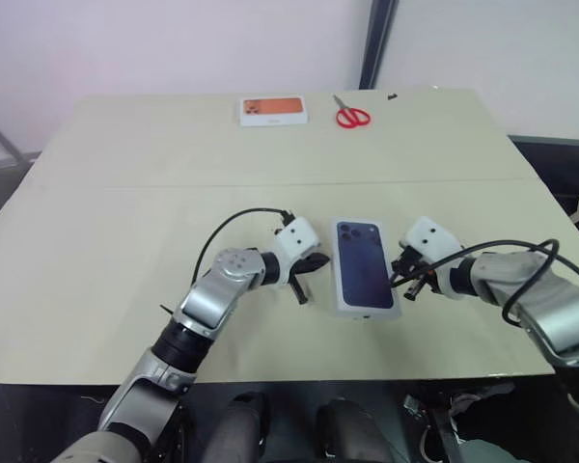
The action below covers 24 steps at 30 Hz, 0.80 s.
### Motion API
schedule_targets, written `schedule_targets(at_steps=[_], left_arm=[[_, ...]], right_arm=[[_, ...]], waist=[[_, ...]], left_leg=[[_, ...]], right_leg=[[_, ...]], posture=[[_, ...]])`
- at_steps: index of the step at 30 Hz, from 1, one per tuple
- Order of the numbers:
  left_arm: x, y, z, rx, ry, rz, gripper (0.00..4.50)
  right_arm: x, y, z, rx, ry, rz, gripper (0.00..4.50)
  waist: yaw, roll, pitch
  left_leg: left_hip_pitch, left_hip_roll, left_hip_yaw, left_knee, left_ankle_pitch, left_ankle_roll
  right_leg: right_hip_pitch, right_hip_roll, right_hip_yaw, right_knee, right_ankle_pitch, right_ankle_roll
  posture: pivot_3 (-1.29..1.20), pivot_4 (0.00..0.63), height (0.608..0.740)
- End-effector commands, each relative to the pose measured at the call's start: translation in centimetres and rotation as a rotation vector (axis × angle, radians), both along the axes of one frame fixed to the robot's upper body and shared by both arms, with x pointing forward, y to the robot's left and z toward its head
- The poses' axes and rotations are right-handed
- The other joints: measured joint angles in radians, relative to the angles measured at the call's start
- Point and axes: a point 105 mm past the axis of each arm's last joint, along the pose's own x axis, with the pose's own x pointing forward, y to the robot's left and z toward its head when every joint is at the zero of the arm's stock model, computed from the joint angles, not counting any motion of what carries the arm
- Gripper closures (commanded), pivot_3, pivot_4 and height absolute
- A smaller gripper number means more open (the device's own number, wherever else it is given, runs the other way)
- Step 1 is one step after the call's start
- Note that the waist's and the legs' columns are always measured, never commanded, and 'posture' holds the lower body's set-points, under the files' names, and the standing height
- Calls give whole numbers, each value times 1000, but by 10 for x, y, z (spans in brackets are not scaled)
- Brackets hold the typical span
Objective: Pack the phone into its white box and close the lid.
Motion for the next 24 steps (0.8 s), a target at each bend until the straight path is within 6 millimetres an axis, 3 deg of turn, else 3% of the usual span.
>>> schedule_targets(at_steps=[1, 8, 11, 14, 18, 24], left_arm=[[3, 5, 10, -26, -34, 13, 4500], [18, 17, 30, -82, -65, 76, 4500], [19, 9, 47, -144, -78, 60, 4500], [20, -9, 53, -163, -81, 34, 4500], [18, -30, 33, -66, -82, -20, 4500], [20, -29, -3, 123, -72, -38, 4500]], right_arm=[[1, -9, 16, -18, -53, 10, 4427], [-8, -10, 31, 6, -84, 86, 4427], [-22, 3, 36, 66, -74, 189, 4427], [-42, 18, 28, 99, -16, 287, 4427], [-45, 23, 5, 73, 31, 262, 4427], [-43, 16, -19, 7, 76, 187, 4427]], waist=[[0, 0, 0], [1, 0, 0], [3, 0, 0], [4, 0, 0], [-1, 0, 0], [-1, -1, -1]], left_leg=[[0, 0, 0, 0, 0, 0], [0, 0, 0, 0, 0, 0], [0, 0, 0, 1, 0, 0], [0, 0, 0, 2, 0, 0], [0, 0, 0, 2, 0, 0], [1, 0, 0, 2, 0, 0]], right_leg=[[0, 0, 0, 0, 0, 0], [0, 0, 0, 0, 0, 0], [0, 0, 0, 0, 0, 0], [1, 0, -1, 0, 0, 0], [2, 0, -1, 0, 0, 0], [2, 1, 0, 1, 0, 0]], posture=[[0, 150, 740], [0, 150, 740], [0, 150, 740], [0, 150, 740], [0, 150, 740], [0, 150, 740]])
